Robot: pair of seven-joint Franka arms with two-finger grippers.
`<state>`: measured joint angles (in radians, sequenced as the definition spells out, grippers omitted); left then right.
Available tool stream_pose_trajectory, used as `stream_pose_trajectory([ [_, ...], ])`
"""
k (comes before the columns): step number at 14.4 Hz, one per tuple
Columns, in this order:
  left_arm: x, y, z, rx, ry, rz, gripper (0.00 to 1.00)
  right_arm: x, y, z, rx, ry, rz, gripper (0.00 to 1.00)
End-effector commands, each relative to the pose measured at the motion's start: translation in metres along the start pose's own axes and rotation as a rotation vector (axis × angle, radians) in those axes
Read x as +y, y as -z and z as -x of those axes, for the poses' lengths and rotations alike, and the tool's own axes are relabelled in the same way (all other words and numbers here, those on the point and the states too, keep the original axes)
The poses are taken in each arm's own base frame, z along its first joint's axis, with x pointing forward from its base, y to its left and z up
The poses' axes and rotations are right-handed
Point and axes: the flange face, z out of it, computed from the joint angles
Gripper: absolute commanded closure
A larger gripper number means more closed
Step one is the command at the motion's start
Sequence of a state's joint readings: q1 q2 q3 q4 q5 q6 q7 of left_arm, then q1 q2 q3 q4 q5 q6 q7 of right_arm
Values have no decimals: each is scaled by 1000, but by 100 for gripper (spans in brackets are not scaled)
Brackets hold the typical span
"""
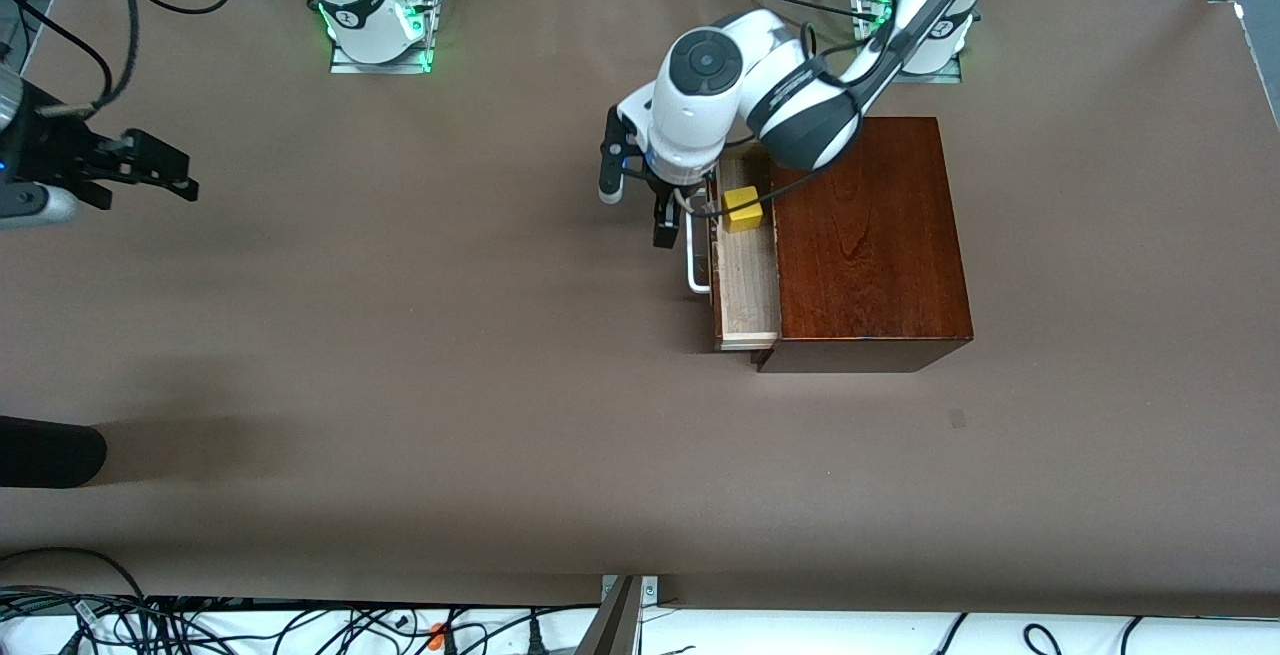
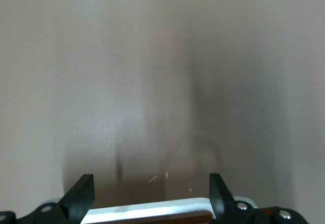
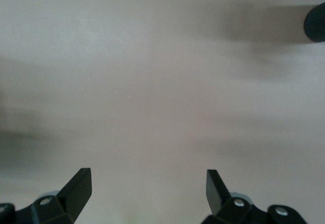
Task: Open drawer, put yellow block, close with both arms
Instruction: 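Push the drawer front with the left gripper to close it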
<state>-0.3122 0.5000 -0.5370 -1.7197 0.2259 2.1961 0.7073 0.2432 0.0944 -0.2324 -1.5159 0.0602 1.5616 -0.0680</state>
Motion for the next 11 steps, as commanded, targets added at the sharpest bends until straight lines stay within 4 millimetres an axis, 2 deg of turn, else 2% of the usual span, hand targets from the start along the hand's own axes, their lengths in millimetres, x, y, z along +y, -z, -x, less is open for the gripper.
stream_pose_trajectory([
  [1,-2,-28,-4,-30,1,-26,0,-6,4,-2,2,-26,-11,0],
  [4,-1,-35,3,-84,-31,-25,0,-8,4,-2,1,-56,-14,0],
  [7,-4,-36,19,-174,-42,-6,0,-36,4,-2,5,-153,1,0],
  [11,-12,-32,41,-261,-6,32,0,-40,5,-4,17,-139,18,0],
])
